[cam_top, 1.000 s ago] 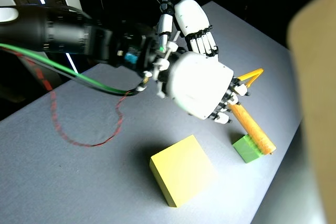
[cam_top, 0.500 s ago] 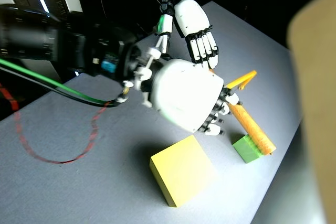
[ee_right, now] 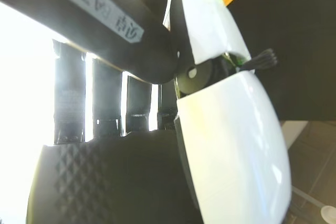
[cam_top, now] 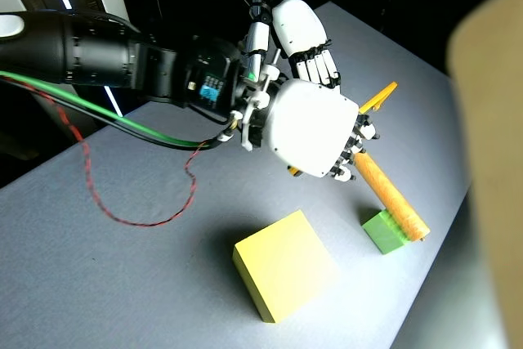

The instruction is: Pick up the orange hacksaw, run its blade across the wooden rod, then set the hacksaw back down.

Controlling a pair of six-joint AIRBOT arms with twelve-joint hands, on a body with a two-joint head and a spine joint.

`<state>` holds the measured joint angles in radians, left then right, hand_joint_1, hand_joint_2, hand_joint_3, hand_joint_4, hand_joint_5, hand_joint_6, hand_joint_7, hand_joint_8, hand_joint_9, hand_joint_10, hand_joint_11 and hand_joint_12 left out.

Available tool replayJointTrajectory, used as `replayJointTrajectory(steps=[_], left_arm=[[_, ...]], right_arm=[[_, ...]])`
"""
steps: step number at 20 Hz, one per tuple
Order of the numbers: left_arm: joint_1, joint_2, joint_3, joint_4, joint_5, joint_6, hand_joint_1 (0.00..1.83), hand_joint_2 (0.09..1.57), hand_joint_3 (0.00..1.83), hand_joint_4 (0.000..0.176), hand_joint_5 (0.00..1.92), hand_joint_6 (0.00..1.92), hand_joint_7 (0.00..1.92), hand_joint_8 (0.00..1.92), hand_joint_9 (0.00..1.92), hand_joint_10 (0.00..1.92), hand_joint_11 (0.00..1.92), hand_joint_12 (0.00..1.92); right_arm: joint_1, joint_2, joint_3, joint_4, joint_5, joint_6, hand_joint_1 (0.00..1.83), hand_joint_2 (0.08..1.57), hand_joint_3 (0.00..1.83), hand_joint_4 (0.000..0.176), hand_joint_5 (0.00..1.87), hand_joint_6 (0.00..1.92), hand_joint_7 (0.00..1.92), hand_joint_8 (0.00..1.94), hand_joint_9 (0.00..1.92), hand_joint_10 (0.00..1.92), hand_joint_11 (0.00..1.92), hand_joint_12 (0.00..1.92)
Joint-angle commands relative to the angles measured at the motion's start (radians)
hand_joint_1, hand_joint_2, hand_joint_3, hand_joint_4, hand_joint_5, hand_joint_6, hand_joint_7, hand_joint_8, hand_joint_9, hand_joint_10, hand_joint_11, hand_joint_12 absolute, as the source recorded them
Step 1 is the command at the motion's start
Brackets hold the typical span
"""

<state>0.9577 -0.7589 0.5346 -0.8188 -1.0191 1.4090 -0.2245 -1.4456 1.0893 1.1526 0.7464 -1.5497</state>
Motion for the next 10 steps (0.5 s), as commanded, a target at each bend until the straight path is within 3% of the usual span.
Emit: replayJointTrajectory(steps=[1, 5, 7, 10], left_arm=[[-0.008, -0.005, 0.004, 0.025, -0.064, -0.003, 0.00, 1.18, 0.00, 0.000, 0.19, 0.00, 0.19, 0.01, 0.16, 0.01, 0.00, 0.33], [-0.008, -0.005, 0.003, 0.025, -0.064, -0.003, 0.00, 1.18, 0.00, 0.000, 0.16, 0.00, 0.16, 0.00, 0.16, 0.00, 0.00, 0.32], [-0.008, -0.005, 0.005, 0.025, -0.064, -0.004, 0.00, 1.18, 0.00, 0.000, 0.16, 0.00, 0.16, 0.00, 0.15, 0.00, 0.00, 0.37], [-0.007, -0.004, 0.003, 0.025, -0.064, -0.005, 0.00, 1.18, 0.00, 0.000, 0.15, 0.00, 0.14, 0.00, 0.13, 0.01, 0.00, 0.33]], right_arm=[[0.024, 0.031, -0.020, -0.066, 0.046, 0.007, 1.23, 1.11, 0.00, 0.002, 0.93, 1.09, 1.09, 0.80, 1.25, 0.00, 0.91, 0.72], [0.073, 0.175, -0.128, -0.056, 0.036, 0.071, 1.23, 1.10, 0.00, 0.005, 0.94, 1.07, 1.09, 0.79, 1.26, 0.00, 0.92, 0.71], [0.115, 0.284, -0.214, 0.021, 0.033, 0.073, 1.22, 1.11, 0.00, 0.006, 0.94, 1.07, 1.09, 0.80, 1.26, 0.00, 0.93, 0.71], [0.122, 0.416, -0.329, 0.038, 0.026, 0.076, 1.22, 1.12, 0.00, 0.008, 0.91, 1.12, 1.05, 0.86, 1.24, 0.00, 0.91, 0.71]])
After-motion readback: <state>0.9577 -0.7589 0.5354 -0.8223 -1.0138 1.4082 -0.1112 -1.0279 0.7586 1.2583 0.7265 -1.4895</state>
